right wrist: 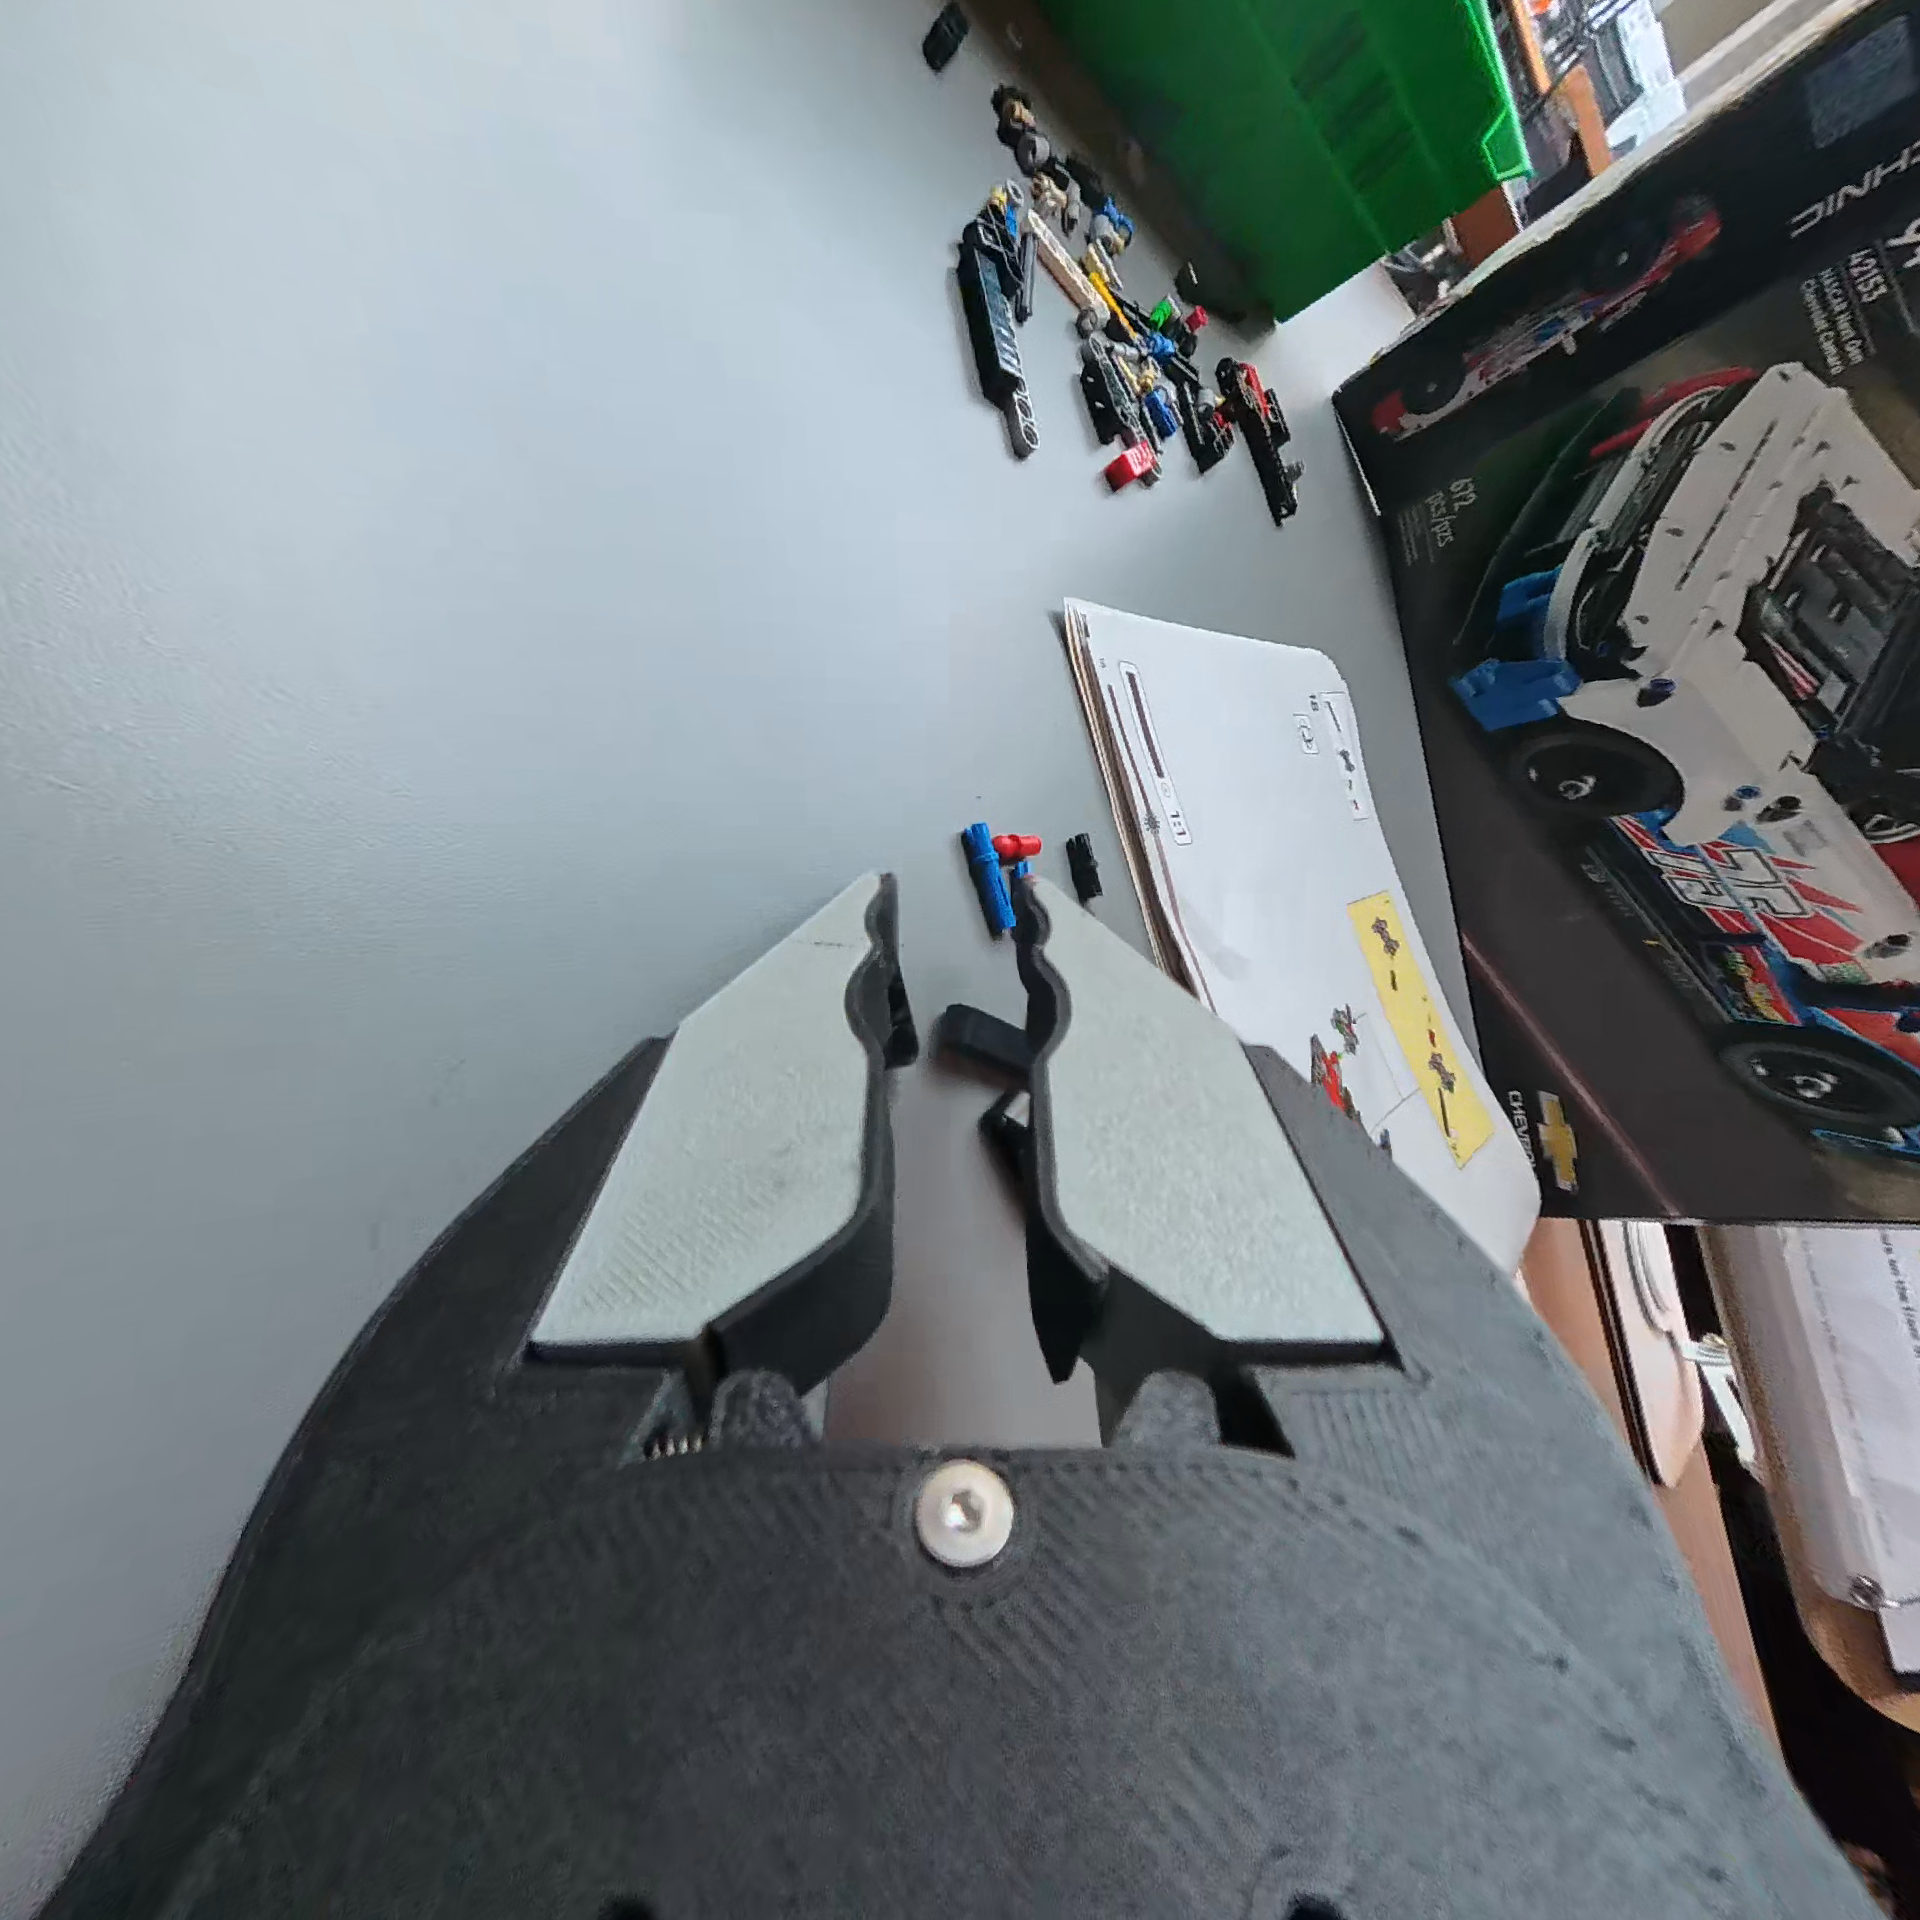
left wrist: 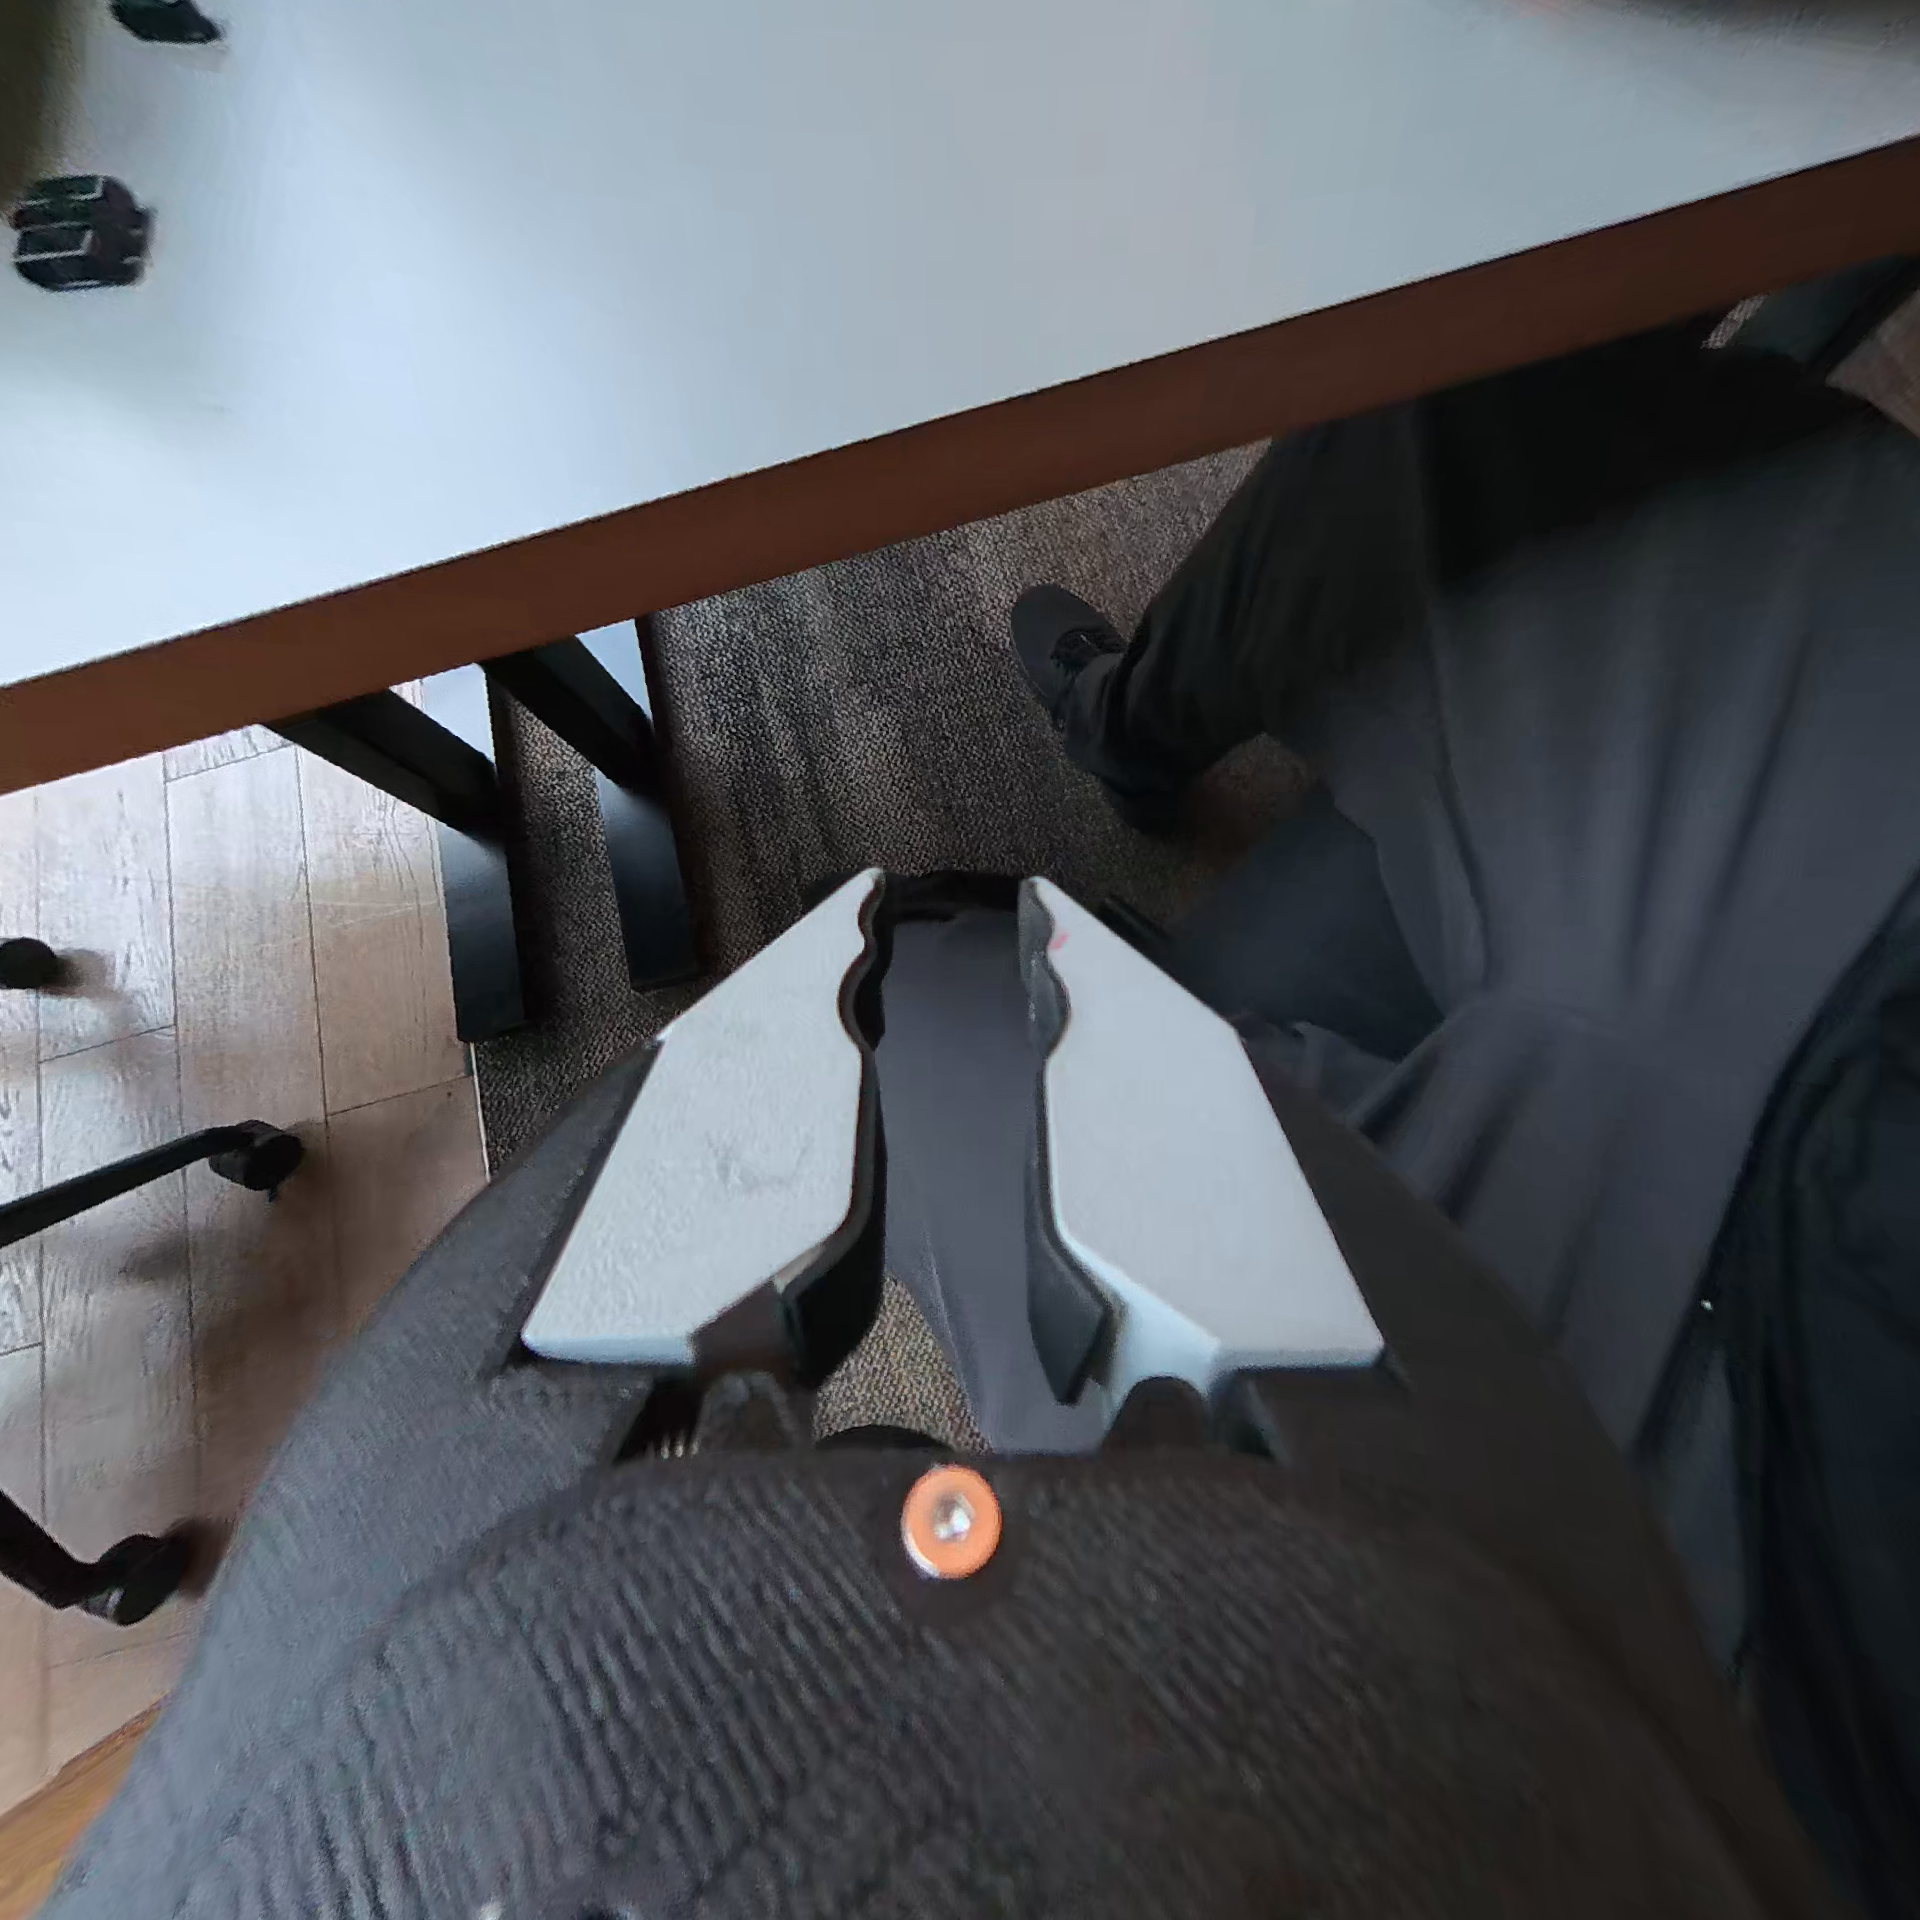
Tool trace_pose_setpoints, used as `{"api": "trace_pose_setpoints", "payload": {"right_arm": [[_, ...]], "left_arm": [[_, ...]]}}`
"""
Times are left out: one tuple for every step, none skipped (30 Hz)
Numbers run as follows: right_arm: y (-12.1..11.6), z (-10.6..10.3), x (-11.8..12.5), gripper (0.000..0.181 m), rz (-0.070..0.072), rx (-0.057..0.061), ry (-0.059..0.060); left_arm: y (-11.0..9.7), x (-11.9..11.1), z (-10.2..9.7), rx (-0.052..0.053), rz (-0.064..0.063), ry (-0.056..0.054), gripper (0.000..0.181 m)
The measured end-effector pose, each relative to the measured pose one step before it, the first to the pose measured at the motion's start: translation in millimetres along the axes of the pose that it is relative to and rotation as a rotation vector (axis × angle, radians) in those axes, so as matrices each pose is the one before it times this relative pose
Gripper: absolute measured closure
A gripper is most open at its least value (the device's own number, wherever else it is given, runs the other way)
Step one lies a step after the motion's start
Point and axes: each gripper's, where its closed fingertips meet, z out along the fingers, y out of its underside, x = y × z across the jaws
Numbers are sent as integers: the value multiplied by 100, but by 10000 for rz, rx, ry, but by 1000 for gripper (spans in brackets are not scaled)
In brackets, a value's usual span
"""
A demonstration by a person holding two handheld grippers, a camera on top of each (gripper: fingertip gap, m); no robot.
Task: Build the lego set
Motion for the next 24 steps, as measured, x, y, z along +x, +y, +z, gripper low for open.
{"api": "trace_pose_setpoints", "payload": {"right_arm": [[144,9,177,163,105,-57,49],[142,23,164,161,148,-48,16],[-1,20,50,159,123,0,-34],[-147,-49,-18,154,38,78,-36],[-268,-107,-111,149,-43,157,-29],[-273,-119,-260,148,-85,158,-81],[-152,-103,-291,147,-100,60,-90],[-205,-189,-175,147,-63,103,-33],[-385,-222,-308,147,49,252,-181],[-240,-99,-343,148,157,147,-270],[-16,-3,61,149,166,-12,-54],[-8,66,9,149,156,18,-120],[125,95,67,149,190,-72,-102],[119,91,77,149,181,-74,-89],[-10,61,44,150,143,-2,-87],[-87,18,128,150,158,50,-19],[-91,-19,117,150,187,60,-39],[-47,-63,126,148,203,56,-39],[-106,-153,211,148,210,123,7],[-162,-181,230,147,203,167,11],[-138,-134,179,147,172,145,-1],[-34,-60,159,146,145,63,4],[-10,-12,89,143,77,19,2],[6,20,48,142,-2,0,27]], "left_arm": [[57,-178,-107,24,-179,15,160],[216,-121,-119,-85,-181,16,159],[391,-22,-312,-158,-200,-2,156],[519,300,-653,-113,-178,97,154],[676,548,-989,-19,-141,189,155],[882,518,-1206,18,-143,121,156],[1066,352,-1338,10,-75,-3,155],[1203,-15,-1413,6,-5,-232,151],[1293,-565,-1370,71,-21,-539,152],[1243,-967,-1146,116,-85,-691,154],[1338,-997,-785,7,-168,-606,154],[1421,-987,-447,-108,-287,-502,154],[1265,-1101,-219,-61,-486,-467,154],[977,-945,-36,29,-631,-273,155],[753,-894,91,11,-603,-156,155],[676,-1195,183,-150,-526,-276,154],[404,-1443,228,-168,-496,-406,153],[14,-1251,356,-20,-493,-321,153],[-123,-722,500,42,-524,-87,156],[-124,-177,618,28,-417,132,160],[-186,-237,699,57,-79,22,162],[-163,-857,697,-69,112,-349,162],[-402,-859,693,3,110,-315,163],[-779,-282,757,241,53,97,163]]}}
